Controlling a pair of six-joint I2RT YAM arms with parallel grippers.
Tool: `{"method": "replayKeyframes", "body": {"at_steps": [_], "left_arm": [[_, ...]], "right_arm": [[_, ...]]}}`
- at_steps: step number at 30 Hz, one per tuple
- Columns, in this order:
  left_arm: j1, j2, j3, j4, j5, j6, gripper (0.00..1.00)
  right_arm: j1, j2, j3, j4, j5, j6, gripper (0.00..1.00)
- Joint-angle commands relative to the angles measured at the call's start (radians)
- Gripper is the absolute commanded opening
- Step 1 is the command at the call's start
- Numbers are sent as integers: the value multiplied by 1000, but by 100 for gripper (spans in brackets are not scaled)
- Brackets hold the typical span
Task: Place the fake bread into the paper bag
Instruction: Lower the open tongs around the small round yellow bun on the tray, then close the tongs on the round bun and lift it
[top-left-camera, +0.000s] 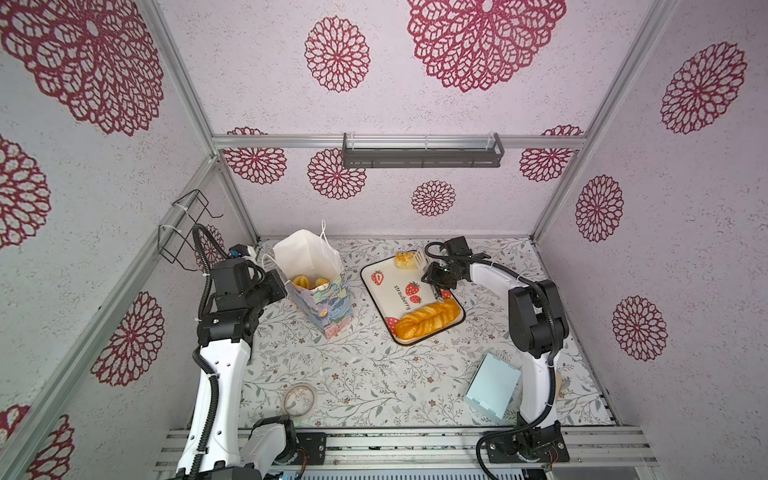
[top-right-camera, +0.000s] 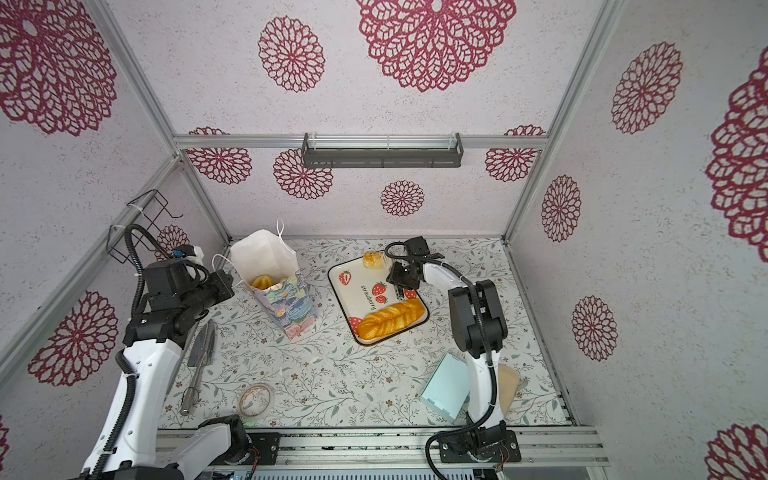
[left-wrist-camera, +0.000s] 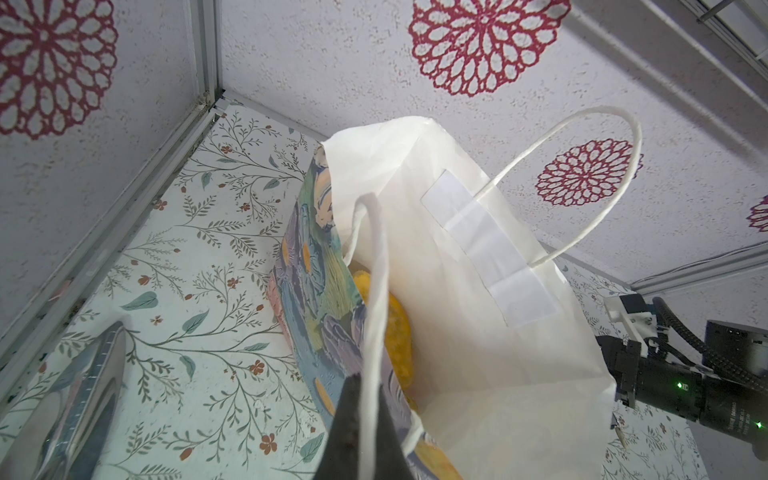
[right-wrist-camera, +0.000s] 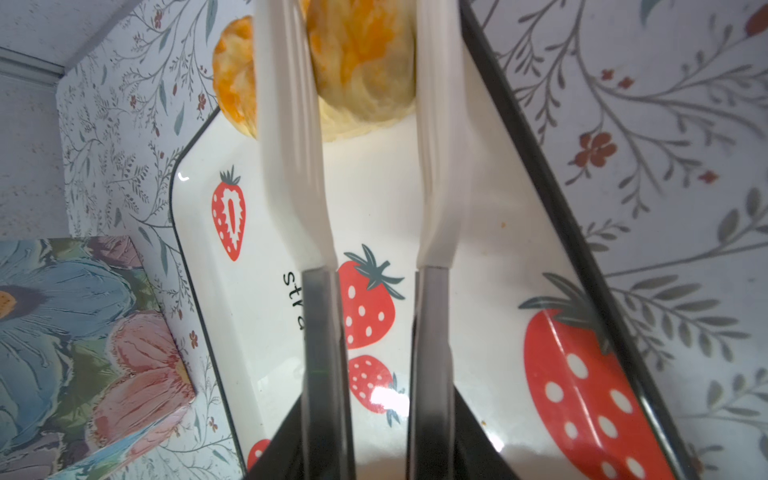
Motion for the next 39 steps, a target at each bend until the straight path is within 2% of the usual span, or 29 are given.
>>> {"method": "replayKeyframes", "body": {"at_steps": [1, 8, 15, 23, 39], "left_arm": [[8, -6, -12, 13, 3, -5, 0], [7, -6, -12, 13, 0, -4, 0], [8, -4, -12, 13, 0, -4, 0], [9, -3, -13, 13, 1, -5, 0], [9, -2, -11, 15, 6, -7, 0]], "right_arm": [[-6, -30, 43, 14, -18, 5, 44], [-6, -6, 76, 5, -27, 5, 44], [-6, -26, 61, 5, -26, -1, 36], [-6, -90, 1, 29, -27, 2, 32], [-6, -287, -189, 102, -95, 33, 32]]}}
